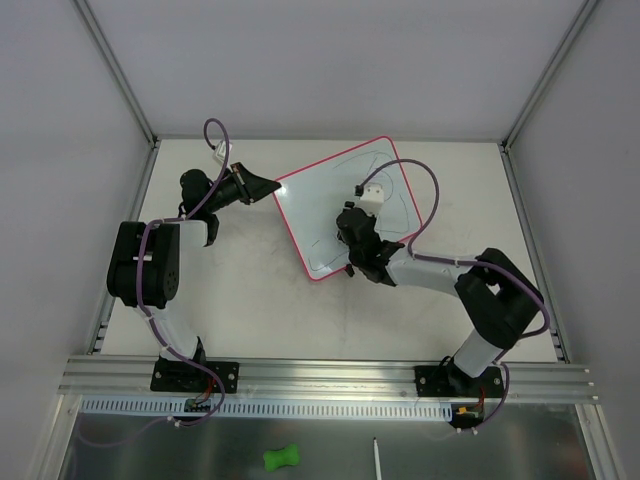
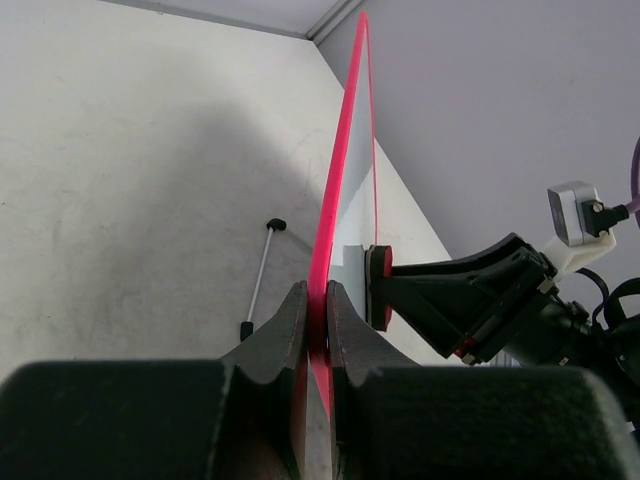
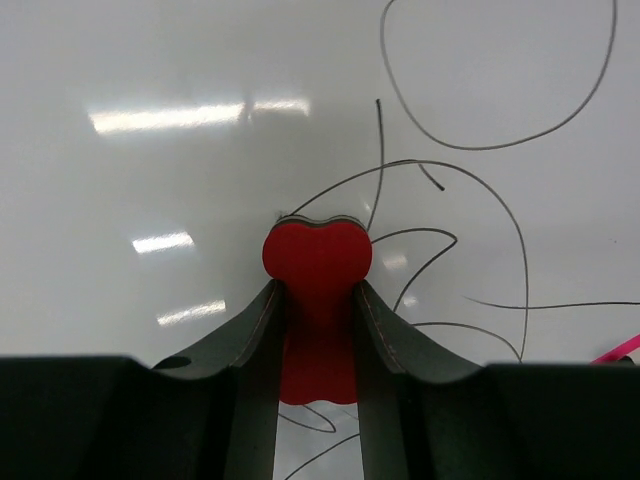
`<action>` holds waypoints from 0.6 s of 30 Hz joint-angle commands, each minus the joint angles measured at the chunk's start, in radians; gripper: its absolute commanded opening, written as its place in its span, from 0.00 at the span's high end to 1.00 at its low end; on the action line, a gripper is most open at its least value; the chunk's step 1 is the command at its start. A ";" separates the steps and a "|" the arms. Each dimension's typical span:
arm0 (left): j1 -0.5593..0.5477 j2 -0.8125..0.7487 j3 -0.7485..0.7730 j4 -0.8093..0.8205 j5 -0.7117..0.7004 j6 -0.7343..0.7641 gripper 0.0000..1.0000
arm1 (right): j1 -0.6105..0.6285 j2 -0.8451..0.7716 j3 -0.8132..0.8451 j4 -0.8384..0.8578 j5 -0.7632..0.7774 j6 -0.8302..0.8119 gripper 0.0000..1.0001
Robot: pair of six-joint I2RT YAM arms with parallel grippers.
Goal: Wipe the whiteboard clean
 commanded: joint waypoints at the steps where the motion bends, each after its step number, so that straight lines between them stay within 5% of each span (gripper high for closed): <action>1: -0.014 -0.031 0.012 0.013 0.041 0.060 1.00 | 0.059 0.042 0.005 0.065 -0.025 -0.118 1.00; 8: -0.014 -0.025 0.015 0.006 0.036 0.057 1.00 | 0.225 0.100 0.045 0.205 -0.094 -0.353 1.00; 18: -0.016 -0.027 0.015 0.002 0.039 0.055 1.00 | 0.210 0.137 0.025 0.194 -0.045 -0.228 1.00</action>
